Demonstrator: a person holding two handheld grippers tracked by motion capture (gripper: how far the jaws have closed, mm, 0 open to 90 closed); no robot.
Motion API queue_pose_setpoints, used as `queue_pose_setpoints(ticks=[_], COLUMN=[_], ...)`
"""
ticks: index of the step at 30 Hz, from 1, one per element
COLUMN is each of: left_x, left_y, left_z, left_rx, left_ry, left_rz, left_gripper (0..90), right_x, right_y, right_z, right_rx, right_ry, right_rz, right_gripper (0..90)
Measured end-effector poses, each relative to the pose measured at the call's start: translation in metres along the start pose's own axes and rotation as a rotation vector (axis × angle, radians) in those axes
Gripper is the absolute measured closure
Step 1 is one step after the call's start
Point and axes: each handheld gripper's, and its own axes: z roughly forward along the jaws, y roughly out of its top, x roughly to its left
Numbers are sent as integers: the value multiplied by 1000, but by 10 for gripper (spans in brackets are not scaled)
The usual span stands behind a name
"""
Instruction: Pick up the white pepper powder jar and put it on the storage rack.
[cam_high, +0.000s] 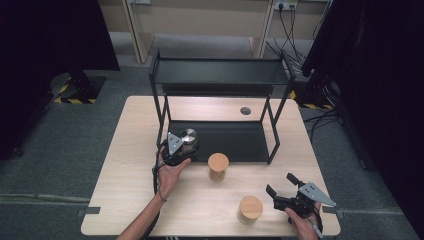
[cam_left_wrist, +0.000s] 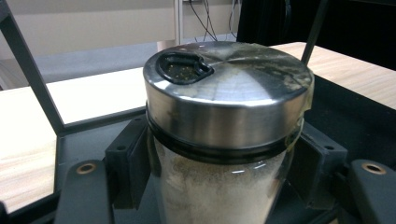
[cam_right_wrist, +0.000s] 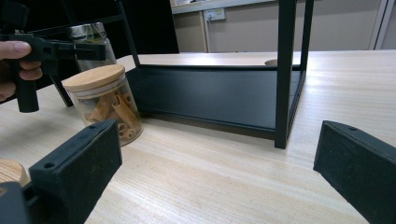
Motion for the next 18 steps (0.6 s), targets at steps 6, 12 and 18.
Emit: queue_pose_setpoints(ticks=[6,12,18], left_x=[1,1,-1], left_y=[-3,-6,-9], left_z=[3,7,9], left_rx=[6,9,9], left_ry=[18,33,33], left_rz=[-14,-17,-17], left_gripper=[309,309,308], right_x=[0,-1,-1], right_y=[0,0,0], right_z=[0,0,1], right_rx=[0,0,0], right_ry=[1,2,2], right_rz=[1,2,3], right_gripper=[11,12,12])
